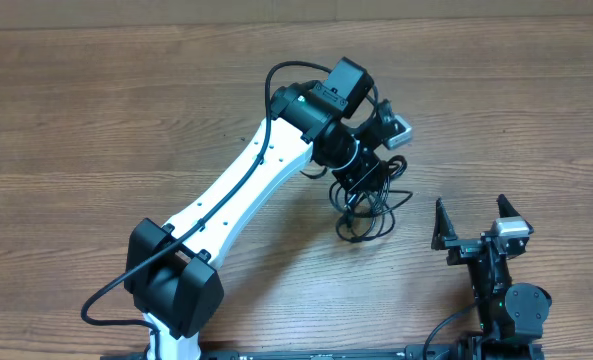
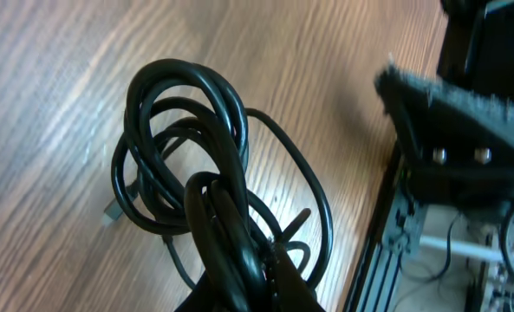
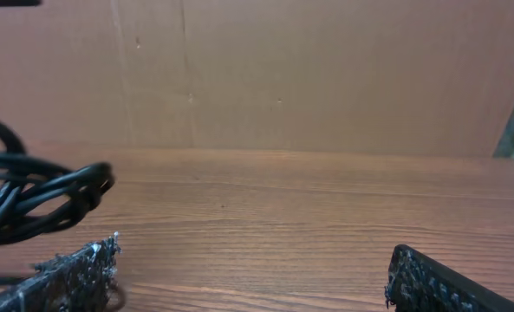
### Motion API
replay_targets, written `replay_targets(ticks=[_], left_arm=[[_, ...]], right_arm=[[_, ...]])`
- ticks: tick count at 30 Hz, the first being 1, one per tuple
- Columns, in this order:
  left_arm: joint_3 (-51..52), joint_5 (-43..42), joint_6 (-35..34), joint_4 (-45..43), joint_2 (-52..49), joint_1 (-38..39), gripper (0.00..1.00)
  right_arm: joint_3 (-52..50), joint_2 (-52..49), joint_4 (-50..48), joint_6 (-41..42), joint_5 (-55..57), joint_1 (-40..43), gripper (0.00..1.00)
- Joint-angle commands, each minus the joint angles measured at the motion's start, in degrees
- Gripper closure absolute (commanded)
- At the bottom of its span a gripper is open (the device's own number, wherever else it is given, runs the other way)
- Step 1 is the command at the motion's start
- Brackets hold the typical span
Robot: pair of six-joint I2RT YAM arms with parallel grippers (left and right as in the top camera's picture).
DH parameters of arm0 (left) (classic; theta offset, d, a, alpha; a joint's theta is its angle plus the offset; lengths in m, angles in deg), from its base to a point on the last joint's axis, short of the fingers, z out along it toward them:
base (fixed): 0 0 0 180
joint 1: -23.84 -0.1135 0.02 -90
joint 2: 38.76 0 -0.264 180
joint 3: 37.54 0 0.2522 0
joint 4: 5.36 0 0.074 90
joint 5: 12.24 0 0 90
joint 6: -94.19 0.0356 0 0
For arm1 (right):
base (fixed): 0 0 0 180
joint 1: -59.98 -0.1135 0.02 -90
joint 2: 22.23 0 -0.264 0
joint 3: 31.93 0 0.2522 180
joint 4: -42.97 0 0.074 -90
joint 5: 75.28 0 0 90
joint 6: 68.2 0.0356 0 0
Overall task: Untangle cables
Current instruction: 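Raise the held cable bundle and swing it toward the right gripper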
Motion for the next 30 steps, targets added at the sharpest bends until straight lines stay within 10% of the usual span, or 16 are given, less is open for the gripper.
replay_targets(ticks=[1,19,30], left_arm=[[-1.7,-1.6,-5.2,-1.86,-0.13,0.26,0.96],[-1.7,18.95,-49.79,-12.26,-0.13,0.26,0.96],[-1.7,22.6,-74.88,-13.38,-0.13,0.26,0.96]], right_arm=[[-0.59,0.09,-0.26,0.35,-0.11,-0.22,0.0],[-0.59,0.09,-2.1,0.96,-0.98,-0.22,0.0],[3.28,0.09,0.55,24.04,-13.77,-0.22,0.0]])
